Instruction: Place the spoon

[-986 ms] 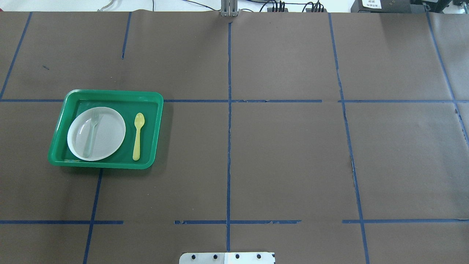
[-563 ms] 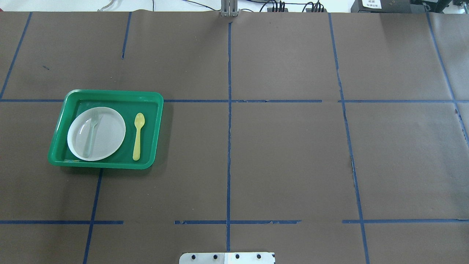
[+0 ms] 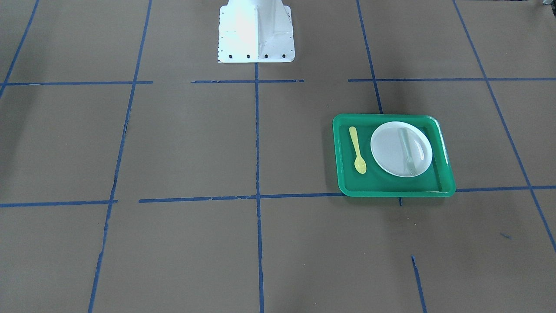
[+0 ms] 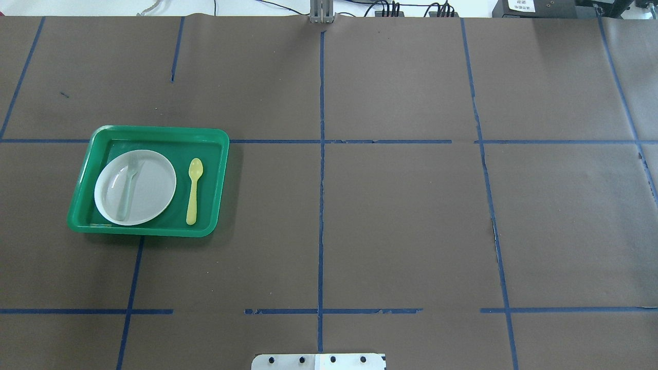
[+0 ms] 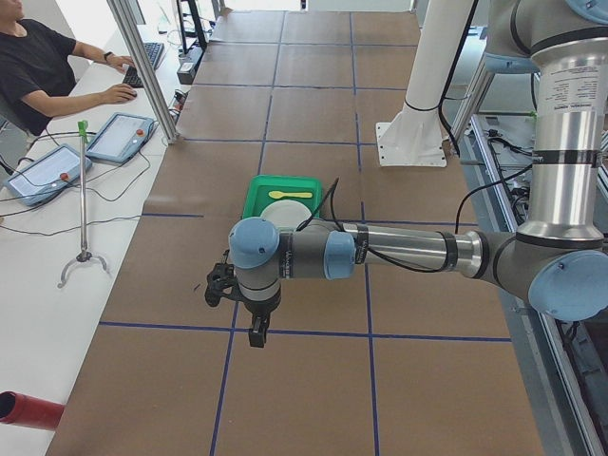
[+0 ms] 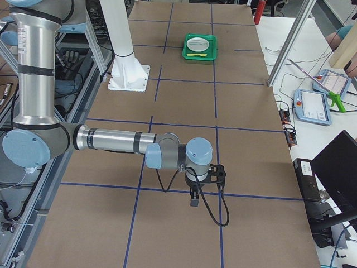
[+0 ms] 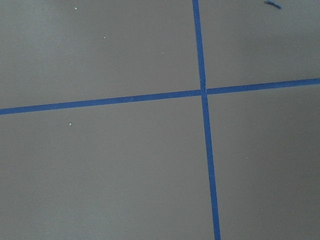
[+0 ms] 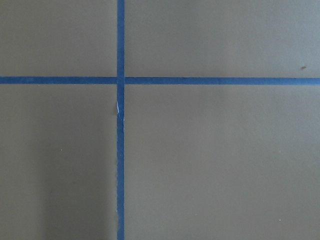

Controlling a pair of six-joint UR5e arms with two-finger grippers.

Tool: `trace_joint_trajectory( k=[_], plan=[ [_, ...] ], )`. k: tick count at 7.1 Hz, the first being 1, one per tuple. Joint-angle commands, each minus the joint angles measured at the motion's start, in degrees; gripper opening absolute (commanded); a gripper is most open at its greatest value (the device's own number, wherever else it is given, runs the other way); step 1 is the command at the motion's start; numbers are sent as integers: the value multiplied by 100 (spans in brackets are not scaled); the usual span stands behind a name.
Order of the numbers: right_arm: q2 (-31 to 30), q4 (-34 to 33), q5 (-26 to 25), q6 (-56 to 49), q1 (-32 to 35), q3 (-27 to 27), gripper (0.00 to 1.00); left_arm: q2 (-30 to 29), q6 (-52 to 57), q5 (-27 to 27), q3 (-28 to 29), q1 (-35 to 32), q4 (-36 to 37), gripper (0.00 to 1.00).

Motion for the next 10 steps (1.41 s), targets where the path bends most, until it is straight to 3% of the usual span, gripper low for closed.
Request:
trace_joint_trajectory(
  k=[1,10],
  plan=[
    [0,0,0,0,0,0,100,-50,0,-7,-161,-10,28,100],
    [0,0,0,0,0,0,100,-164,0,2,-205,8,19,100]
  ],
)
